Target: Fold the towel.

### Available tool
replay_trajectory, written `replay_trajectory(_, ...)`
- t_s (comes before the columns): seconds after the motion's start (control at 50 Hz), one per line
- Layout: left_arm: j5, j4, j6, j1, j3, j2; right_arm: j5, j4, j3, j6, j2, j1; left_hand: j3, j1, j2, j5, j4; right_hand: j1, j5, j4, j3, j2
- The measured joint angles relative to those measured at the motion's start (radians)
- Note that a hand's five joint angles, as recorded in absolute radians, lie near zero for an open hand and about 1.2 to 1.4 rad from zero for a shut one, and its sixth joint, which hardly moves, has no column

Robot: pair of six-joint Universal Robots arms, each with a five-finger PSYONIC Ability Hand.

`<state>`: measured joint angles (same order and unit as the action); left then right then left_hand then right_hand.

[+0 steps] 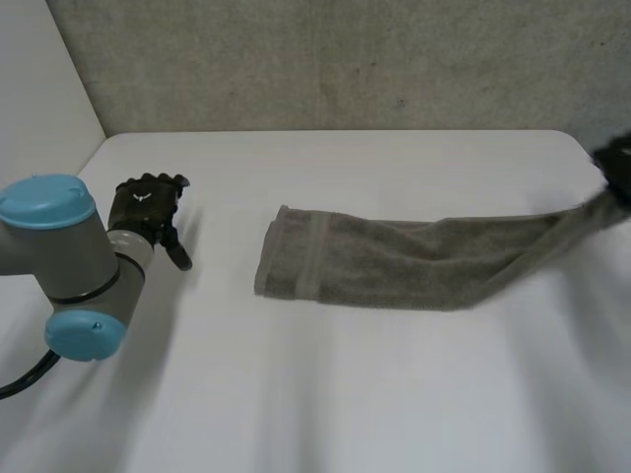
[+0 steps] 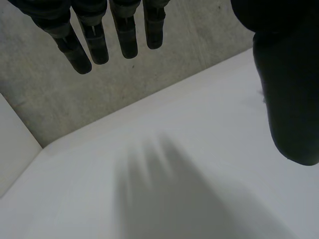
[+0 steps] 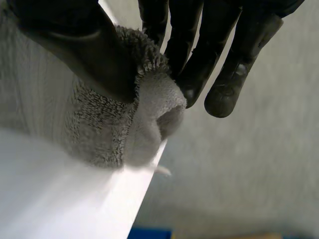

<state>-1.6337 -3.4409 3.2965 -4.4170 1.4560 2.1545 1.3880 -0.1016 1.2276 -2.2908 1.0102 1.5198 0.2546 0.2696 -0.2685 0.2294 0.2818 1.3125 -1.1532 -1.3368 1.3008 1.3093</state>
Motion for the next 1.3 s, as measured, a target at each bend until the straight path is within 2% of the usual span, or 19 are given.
replay_trajectory(0.18, -0.002, -0.001, -0.001, 0.002, 0.001, -0.019, -0.037, -0.015, -0.124, 0.002, -0.023, 0.403, 0.0, 0.0, 0.0, 0.0, 0.0, 0.0, 0.0, 0.0, 0.024, 0.0)
replay_trajectory(0.26, -0.003, -0.001, 0.0, 0.005, 0.002, -0.016, -0.067, -0.043, -0.147, -0.002, -0.088, 0.584, 0.0, -0.001, 0.0, 0.0, 0.0, 0.0, 0.0, 0.0, 0.024, 0.0)
replay_trajectory(0.3, -0.003, -0.001, 0.0, 0.005, 0.004, -0.014, -0.075, -0.055, -0.152, -0.003, -0.122, 0.644, 0.0, -0.001, 0.0, 0.0, 0.0, -0.065, 0.075, 0.079, -0.043, -0.064)
replay_trajectory(0.36, -0.003, -0.001, 0.0, 0.008, 0.007, -0.01, -0.08, -0.07, -0.154, -0.006, -0.184, 0.722, 0.0, -0.001, 0.0, 0.0, 0.0, -0.491, 0.494, 0.504, -0.469, -0.492)
replay_trajectory(0.38, -0.002, -0.001, 0.0, 0.008, 0.008, -0.009, -0.08, -0.072, -0.154, -0.007, -0.195, 0.734, 0.0, -0.001, 0.0, 0.0, 0.0, -0.59, 0.598, 0.582, -0.546, -0.573)
replay_trajectory(0.4, -0.002, -0.001, 0.0, 0.009, 0.009, -0.007, -0.078, -0.075, -0.154, -0.009, -0.216, 0.752, 0.0, -0.001, 0.0, 0.0, 0.0, -0.799, 0.839, 0.812, -0.777, -0.804)
replay_trajectory(0.44, -0.001, -0.001, 0.0, 0.011, 0.011, -0.005, -0.073, -0.077, -0.152, -0.018, -0.236, 0.766, 0.0, -0.001, 0.0, 0.0, 0.0, -0.989, 1.042, 1.014, -0.979, -0.998)
replay_trajectory(0.52, 0.0, -0.001, 0.002, 0.014, 0.012, -0.003, -0.051, -0.077, -0.141, -0.067, -0.245, 0.767, 0.0, -0.001, 0.0, 0.0, 0.0, -1.075, 1.097, 1.086, -1.06, -1.063)
replay_trajectory(0.62, 0.002, -0.001, 0.004, 0.019, 0.011, -0.007, 0.015, -0.069, -0.089, -0.197, -0.17, 0.719, 0.0, -0.001, 0.0, 0.0, 0.0, -1.078, 1.097, 1.086, -1.06, -1.063)
replay_trajectory(0.74, 0.004, -0.001, 0.006, 0.039, 0.011, -0.016, 0.095, -0.059, 0.074, -0.342, -0.031, 0.589, 0.0, -0.001, 0.0, 0.0, 0.0, -1.078, 1.097, 1.086, -1.06, -1.063)
replay_trajectory(0.88, 0.003, -0.001, 0.006, 0.075, 0.011, -0.02, 0.104, -0.051, 0.258, -0.367, 0.017, 0.464, 0.0, -0.001, 0.0, 0.0, 0.0, -1.052, 1.072, 1.076, -1.045, -1.05)
replay_trajectory(1.0, 0.003, -0.001, 0.005, 0.089, 0.014, -0.018, 0.095, -0.059, 0.332, -0.361, 0.003, 0.397, 0.0, -0.001, 0.0, 0.0, 0.0, -0.774, 0.785, 0.804, -0.77, -0.778)
replay_trajectory(1.1, 0.002, -0.001, 0.005, 0.094, 0.016, -0.016, 0.086, -0.074, 0.343, -0.367, -0.018, 0.37, 0.0, -0.002, 0.0, 0.0, 0.0, -0.256, 0.231, 0.227, -0.194, -0.19)
replay_trajectory(1.14, 0.001, -0.001, 0.005, 0.096, 0.016, -0.017, 0.082, -0.084, 0.345, -0.37, -0.022, 0.364, 0.0, -0.002, 0.0, 0.0, 0.0, -0.15, 0.058, 0.062, -0.03, -0.027)
replay_trajectory(1.3, 0.001, -0.001, 0.003, 0.104, 0.028, -0.044, 0.075, -0.096, 0.35, -0.358, -0.001, 0.334, 0.0, -0.002, 0.0, 0.0, 0.0, -0.105, 0.006, 0.0, 0.028, 0.008)
